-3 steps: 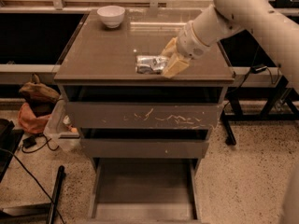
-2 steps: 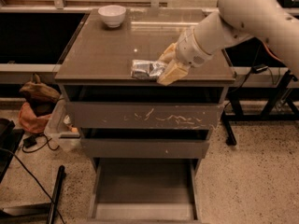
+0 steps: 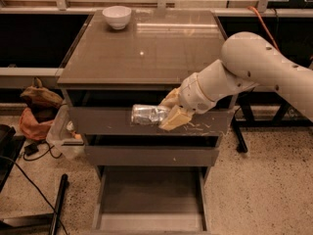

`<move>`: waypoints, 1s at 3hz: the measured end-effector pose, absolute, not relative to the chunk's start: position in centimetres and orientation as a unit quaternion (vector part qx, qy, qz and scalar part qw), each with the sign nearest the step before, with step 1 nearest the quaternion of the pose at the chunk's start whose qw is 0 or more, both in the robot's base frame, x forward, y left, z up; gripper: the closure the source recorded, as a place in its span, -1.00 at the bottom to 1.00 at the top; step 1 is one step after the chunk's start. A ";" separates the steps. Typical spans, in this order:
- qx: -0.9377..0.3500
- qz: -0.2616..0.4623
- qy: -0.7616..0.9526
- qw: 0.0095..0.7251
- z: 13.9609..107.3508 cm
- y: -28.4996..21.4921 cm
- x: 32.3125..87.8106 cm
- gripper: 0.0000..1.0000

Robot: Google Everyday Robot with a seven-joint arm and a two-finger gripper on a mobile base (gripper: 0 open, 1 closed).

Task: Place redbull can into bottom drawer

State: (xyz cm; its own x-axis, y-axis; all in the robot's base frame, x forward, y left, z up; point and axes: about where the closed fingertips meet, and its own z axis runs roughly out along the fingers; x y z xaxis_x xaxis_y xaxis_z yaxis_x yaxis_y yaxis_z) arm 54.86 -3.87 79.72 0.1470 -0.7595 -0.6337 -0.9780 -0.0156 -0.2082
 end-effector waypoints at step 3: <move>-0.674 0.214 0.640 0.301 66.0 0.9 51.9 1.00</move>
Offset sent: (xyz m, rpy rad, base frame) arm -0.0363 0.0913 -0.1670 0.0589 0.0108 0.0213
